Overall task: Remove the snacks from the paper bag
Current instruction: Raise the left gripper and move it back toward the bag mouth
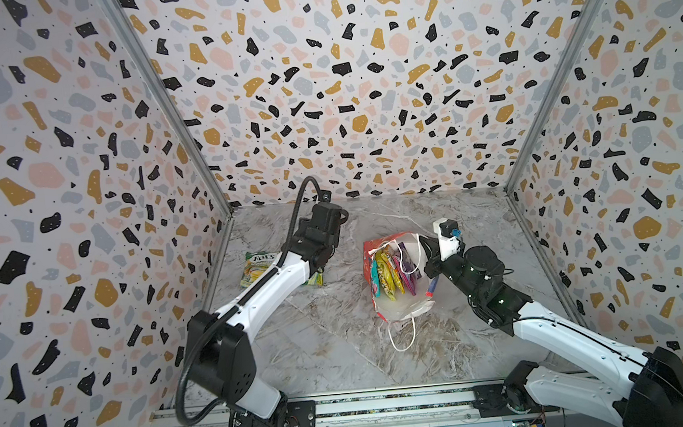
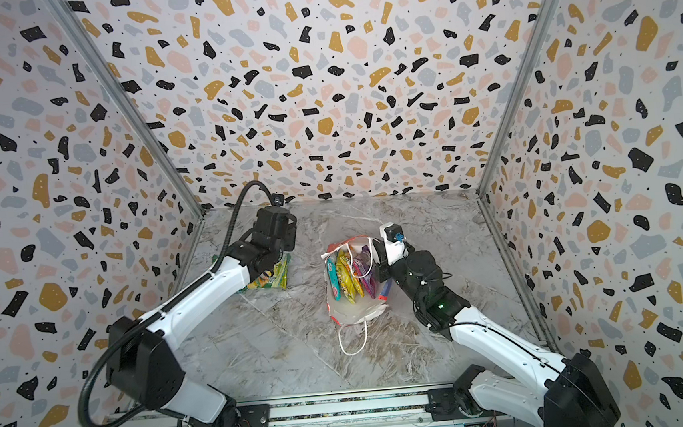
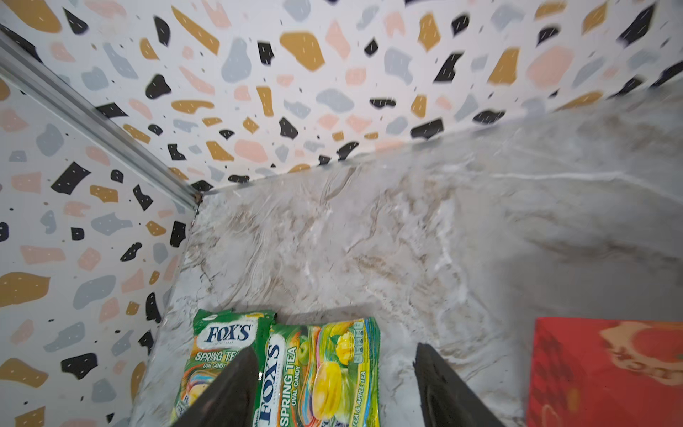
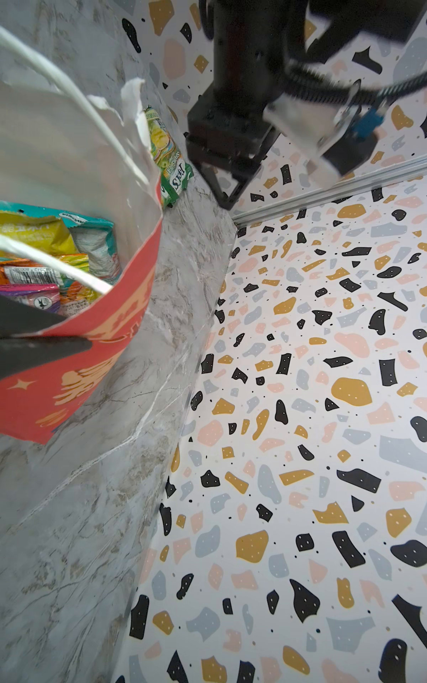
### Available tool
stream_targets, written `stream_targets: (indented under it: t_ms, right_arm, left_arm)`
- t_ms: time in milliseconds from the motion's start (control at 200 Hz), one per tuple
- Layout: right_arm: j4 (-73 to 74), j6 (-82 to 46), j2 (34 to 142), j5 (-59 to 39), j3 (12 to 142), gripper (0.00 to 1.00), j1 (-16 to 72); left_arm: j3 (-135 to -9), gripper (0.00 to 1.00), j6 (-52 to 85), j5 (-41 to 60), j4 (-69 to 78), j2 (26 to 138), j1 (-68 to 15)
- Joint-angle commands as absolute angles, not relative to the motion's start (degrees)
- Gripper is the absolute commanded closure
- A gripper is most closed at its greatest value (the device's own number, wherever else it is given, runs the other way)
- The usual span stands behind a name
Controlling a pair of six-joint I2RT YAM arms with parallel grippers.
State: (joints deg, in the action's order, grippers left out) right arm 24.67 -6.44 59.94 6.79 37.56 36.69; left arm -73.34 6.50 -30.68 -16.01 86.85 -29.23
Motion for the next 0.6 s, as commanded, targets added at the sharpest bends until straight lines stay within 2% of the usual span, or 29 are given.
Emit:
stream_targets:
  t_ms: [0, 200, 380, 596]
  right_arm:
    - [24.2, -7.3, 58.7, 6.7, 40.1, 1.0, 36.3]
    - [21.0, -6.3, 60.3, 7.9, 42.5, 1.0, 36.1]
    - [21.5, -6.3, 61.8, 6.8, 43.7, 1.0, 36.0]
    - [22.2, -6.7, 64.8, 7.6, 43.8, 1.0, 36.0]
  left_arm:
    - [-67.2, 0.33, 9.6, -25.1, -10.3, 80.0, -30.3]
    - [-60.6, 0.36, 12.3, -20.0, -2.8, 67.3, -35.6]
    - [-57.1, 0.37, 9.5, -15.6, 0.1, 62.3, -44.0]
    - [-50.1, 0.4, 6.7, -11.7, 5.7, 57.9, -47.6]
